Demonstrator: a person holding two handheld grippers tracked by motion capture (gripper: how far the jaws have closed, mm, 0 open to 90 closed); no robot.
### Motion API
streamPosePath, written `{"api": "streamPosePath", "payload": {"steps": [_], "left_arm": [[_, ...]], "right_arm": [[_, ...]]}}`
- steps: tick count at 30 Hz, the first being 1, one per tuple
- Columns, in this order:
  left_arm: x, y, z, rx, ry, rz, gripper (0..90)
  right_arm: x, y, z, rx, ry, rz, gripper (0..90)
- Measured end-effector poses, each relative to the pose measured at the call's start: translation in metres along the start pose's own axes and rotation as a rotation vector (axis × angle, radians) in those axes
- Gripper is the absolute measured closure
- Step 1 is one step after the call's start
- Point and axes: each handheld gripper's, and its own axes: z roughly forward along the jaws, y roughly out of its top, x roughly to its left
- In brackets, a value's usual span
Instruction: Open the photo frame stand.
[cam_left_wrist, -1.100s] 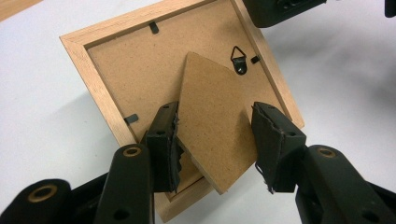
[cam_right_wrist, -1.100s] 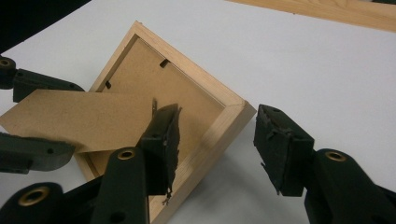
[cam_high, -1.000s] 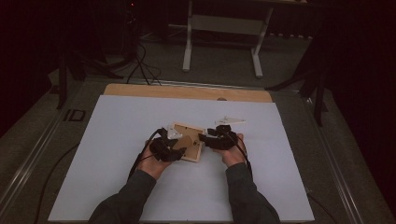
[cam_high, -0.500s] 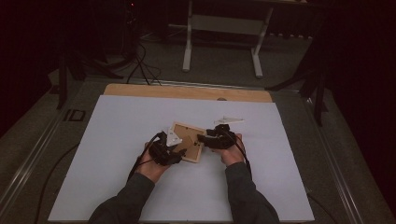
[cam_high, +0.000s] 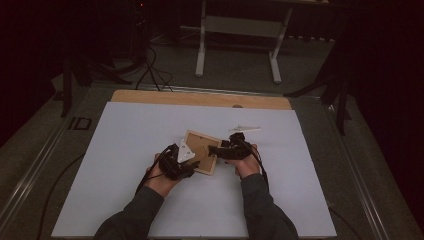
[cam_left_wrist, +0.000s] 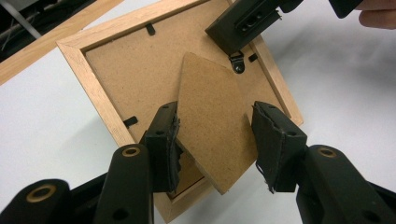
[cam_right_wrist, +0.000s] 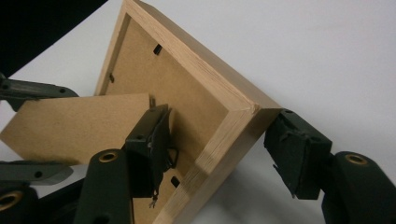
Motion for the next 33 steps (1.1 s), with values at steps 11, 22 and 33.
{"api": "streamPosePath", "payload": {"steps": [11, 22, 33], "left_arm": [[0.012, -0.006, 0.001, 0.043, -0.065, -0.065, 53.6], [0.014, -0.006, 0.002, 0.060, -0.124, -0.112, 56.4], [0.014, -0.005, 0.004, 0.089, -0.131, -0.110, 59.7]], "right_arm": [[0.006, 0.000, -0.001, -0.009, 0.015, -0.034, 45.0], [0.012, 0.002, -0.008, -0.024, 0.017, -0.081, 50.7], [0.018, 0.004, -0.014, -0.052, 0.027, -0.105, 55.3]]}}
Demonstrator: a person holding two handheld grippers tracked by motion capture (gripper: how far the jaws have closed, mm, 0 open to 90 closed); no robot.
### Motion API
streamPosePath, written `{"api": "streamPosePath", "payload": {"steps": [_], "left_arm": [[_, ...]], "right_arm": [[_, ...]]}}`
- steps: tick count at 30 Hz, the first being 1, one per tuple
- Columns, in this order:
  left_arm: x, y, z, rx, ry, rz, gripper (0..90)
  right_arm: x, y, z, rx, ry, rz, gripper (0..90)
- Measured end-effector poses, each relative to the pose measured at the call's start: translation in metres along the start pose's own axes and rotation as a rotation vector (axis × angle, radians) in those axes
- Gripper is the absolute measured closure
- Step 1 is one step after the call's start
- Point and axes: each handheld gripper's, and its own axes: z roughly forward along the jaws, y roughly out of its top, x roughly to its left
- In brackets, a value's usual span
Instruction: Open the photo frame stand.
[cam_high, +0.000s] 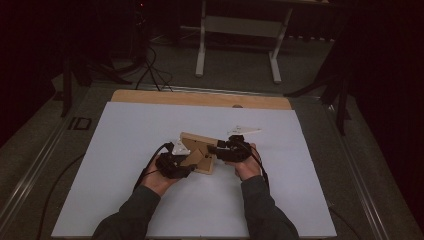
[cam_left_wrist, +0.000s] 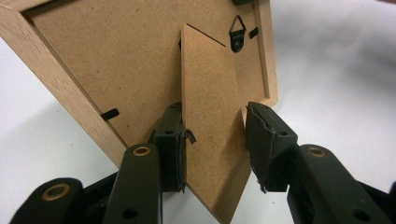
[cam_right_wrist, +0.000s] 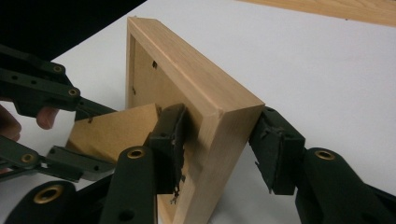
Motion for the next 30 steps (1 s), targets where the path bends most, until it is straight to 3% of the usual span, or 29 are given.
{"api": "streamPosePath", "payload": {"steps": [7, 15, 21, 30], "left_arm": [[0.001, 0.006, 0.006, 0.016, 0.033, 0.006, 61.0], [0.005, 0.012, 0.016, 0.023, 0.035, 0.003, 61.6], [0.007, 0.013, 0.021, 0.025, 0.042, -0.007, 61.7], [0.009, 0.012, 0.021, 0.022, 0.043, -0.017, 61.2]], "right_arm": [[0.001, 0.002, -0.006, -0.020, -0.018, -0.009, 57.6], [-0.001, 0.004, -0.011, -0.031, -0.042, -0.009, 57.9], [0.001, 0.006, -0.011, -0.031, -0.070, -0.042, 57.7], [0.007, 0.007, -0.009, -0.025, -0.075, -0.066, 57.4]]}}
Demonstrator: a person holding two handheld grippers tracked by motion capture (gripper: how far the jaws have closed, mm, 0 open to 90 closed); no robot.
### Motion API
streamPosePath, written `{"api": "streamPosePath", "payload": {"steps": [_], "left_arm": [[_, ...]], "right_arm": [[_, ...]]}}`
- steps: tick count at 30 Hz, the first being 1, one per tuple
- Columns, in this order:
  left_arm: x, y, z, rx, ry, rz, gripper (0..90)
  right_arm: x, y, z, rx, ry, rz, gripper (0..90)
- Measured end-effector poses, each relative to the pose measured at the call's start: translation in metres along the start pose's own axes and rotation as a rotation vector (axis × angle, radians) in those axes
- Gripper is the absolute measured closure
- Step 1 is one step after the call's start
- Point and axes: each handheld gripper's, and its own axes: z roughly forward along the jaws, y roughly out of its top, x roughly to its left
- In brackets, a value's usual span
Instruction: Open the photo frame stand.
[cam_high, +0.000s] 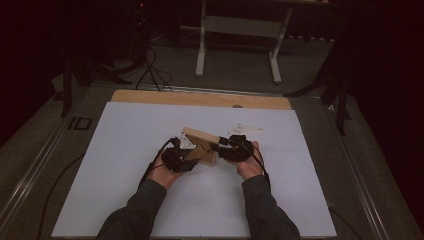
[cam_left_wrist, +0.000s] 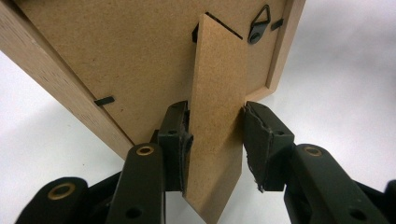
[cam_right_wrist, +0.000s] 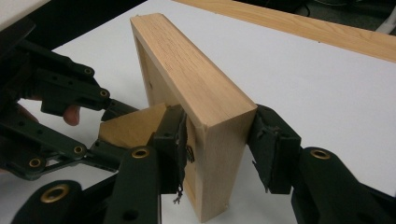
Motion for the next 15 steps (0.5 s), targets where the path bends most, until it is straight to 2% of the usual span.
{"api": "streamPosePath", "payload": {"steps": [4, 9, 15], "left_arm": [[0.001, -0.001, -0.003, -0.007, -0.015, -0.013, 60.8], [0.001, -0.002, -0.004, -0.005, -0.018, -0.004, 61.0], [0.002, -0.008, -0.005, -0.014, -0.023, -0.023, 62.4]], "right_arm": [[0.002, 0.000, 0.000, 0.006, 0.010, -0.012, 57.1], [0.006, -0.001, -0.001, 0.017, 0.013, -0.036, 56.6], [0.012, -0.002, -0.001, 0.030, 0.028, -0.063, 55.8]]}}
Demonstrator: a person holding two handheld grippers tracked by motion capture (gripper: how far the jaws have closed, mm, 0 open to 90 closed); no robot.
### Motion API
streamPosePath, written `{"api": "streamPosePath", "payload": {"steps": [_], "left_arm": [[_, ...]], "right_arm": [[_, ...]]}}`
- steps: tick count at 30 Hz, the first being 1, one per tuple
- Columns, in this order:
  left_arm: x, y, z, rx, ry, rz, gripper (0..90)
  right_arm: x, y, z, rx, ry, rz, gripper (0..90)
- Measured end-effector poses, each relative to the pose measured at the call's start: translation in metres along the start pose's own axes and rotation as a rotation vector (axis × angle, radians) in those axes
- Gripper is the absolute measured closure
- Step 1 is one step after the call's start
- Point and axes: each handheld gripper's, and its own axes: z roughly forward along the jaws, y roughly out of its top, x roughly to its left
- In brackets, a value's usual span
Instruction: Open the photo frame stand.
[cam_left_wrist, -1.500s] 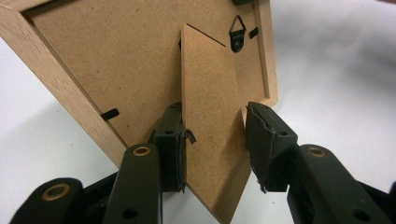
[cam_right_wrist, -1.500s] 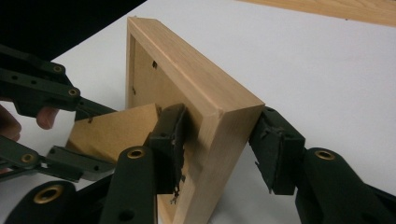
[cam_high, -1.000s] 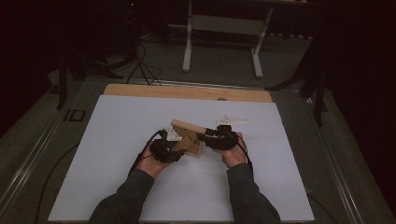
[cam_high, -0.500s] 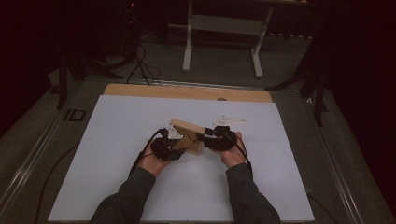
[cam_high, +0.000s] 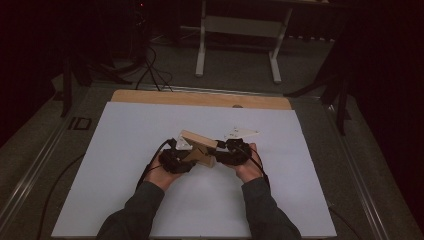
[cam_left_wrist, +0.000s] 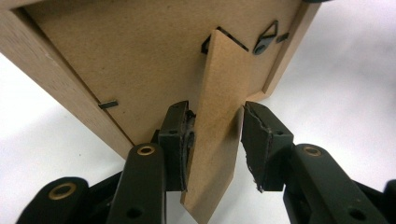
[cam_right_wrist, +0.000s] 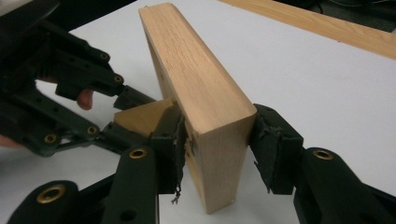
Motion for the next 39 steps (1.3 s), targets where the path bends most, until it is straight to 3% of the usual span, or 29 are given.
{"api": "streamPosePath", "payload": {"steps": [7, 39], "left_arm": [[0.000, -0.007, -0.002, -0.010, -0.005, -0.015, 63.9], [-0.004, -0.026, -0.008, 0.016, -0.048, -0.006, 68.1]], "right_arm": [[0.006, -0.002, -0.001, 0.008, 0.019, -0.029, 54.7], [0.032, -0.011, -0.005, 0.036, 0.072, -0.098, 44.0]]}}
